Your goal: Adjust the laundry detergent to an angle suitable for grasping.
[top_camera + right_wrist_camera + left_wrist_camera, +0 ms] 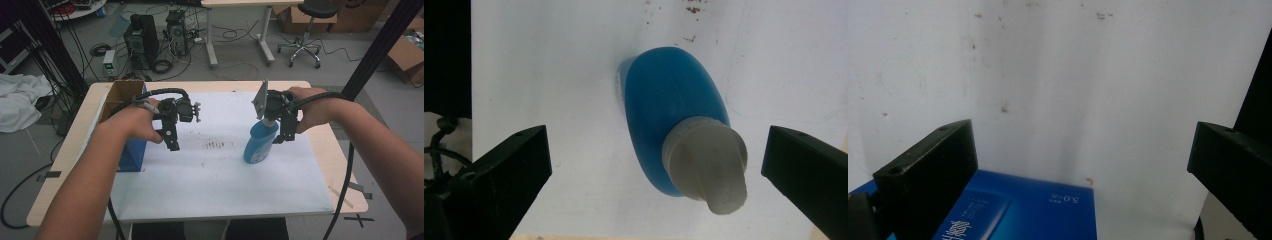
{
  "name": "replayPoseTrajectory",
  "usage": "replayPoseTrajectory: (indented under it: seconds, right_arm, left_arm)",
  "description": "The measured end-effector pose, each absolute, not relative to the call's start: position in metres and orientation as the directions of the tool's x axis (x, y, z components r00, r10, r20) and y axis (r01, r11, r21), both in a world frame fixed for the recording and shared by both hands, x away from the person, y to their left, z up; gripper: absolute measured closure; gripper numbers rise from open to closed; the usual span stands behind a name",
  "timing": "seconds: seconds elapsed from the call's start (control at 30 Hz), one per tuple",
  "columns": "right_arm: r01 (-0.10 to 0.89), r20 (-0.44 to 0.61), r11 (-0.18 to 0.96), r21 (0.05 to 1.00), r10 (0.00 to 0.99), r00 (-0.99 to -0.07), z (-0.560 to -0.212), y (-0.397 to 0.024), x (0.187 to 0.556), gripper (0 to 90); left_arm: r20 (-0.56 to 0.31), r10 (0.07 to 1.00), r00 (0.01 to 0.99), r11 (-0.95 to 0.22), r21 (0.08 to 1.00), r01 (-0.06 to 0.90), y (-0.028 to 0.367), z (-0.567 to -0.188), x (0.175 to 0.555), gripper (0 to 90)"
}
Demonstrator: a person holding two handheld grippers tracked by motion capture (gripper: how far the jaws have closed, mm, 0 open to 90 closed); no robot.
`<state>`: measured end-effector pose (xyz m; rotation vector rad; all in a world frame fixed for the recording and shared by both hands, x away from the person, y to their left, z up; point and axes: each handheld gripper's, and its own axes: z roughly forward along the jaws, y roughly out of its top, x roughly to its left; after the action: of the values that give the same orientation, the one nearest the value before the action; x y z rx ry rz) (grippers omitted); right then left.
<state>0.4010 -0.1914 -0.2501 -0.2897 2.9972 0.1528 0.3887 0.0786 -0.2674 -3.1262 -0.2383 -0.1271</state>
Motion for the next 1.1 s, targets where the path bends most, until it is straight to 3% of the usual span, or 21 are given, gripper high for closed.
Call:
replayPoseTrajectory:
  seconds: [0.2, 1.1]
  right_arm:
    - [-0.241, -0.138, 0.970, 0.044, -0.233, -0.963, -0.264, -0.187, 0.398, 0.0]
    - [-0.238, -0.080, 0.968, 0.073, -0.232, -0.969, -0.291, -0.188, 0.426, 0.0]
  left_arm:
    - [0.086, 0.150, 0.985, -0.989, 0.001, 0.150, 0.080, -0.267, 0.386, 0.1]
    - [0.080, 0.160, 0.984, -0.987, -0.016, 0.162, 0.084, -0.275, 0.381, 0.1]
